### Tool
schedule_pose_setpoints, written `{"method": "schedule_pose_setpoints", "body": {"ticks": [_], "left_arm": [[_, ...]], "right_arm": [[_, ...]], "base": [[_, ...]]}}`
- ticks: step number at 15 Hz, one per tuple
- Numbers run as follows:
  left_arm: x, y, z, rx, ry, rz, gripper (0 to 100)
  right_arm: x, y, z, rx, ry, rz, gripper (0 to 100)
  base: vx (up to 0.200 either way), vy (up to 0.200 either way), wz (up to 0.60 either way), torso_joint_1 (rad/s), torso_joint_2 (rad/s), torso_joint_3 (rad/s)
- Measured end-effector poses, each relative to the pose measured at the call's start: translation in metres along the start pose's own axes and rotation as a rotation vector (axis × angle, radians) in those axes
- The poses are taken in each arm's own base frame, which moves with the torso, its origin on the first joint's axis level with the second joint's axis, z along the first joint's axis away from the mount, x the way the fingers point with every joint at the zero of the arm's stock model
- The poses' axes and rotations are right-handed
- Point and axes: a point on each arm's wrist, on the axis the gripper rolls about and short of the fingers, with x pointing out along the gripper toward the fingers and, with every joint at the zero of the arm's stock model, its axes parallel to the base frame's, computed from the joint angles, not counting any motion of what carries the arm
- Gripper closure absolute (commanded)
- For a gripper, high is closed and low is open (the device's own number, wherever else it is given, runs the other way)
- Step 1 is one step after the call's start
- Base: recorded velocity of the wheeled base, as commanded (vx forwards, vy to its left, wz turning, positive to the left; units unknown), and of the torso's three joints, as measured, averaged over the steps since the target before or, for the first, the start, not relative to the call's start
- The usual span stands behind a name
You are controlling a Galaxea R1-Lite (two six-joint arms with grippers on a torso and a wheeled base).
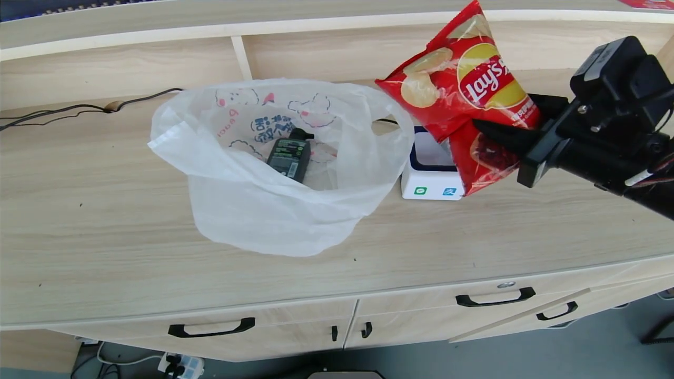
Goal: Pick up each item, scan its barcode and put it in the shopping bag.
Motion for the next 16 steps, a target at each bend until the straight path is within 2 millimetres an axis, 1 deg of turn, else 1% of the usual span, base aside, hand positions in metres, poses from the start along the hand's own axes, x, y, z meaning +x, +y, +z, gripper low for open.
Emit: {"method": "schedule_pose_setpoints", "body": {"ticks": [8, 16], "left_arm": [[0.000, 0.000, 0.000, -0.005, -0.001, 0.000, 0], [0.000, 0.000, 0.000, -0.005, -0.002, 0.001, 0]], "right_arm": [[0.021, -0.004, -0.011, -0.025, 0.021, -0.005, 100], [0.024, -0.002, -0.018, -0.026, 0.032, -0.006, 100]], "base": [[0.000, 0.000, 0.00, 0.000, 0.00, 0.000], [0.000, 0.000, 0.00, 0.000, 0.00, 0.000]]}}
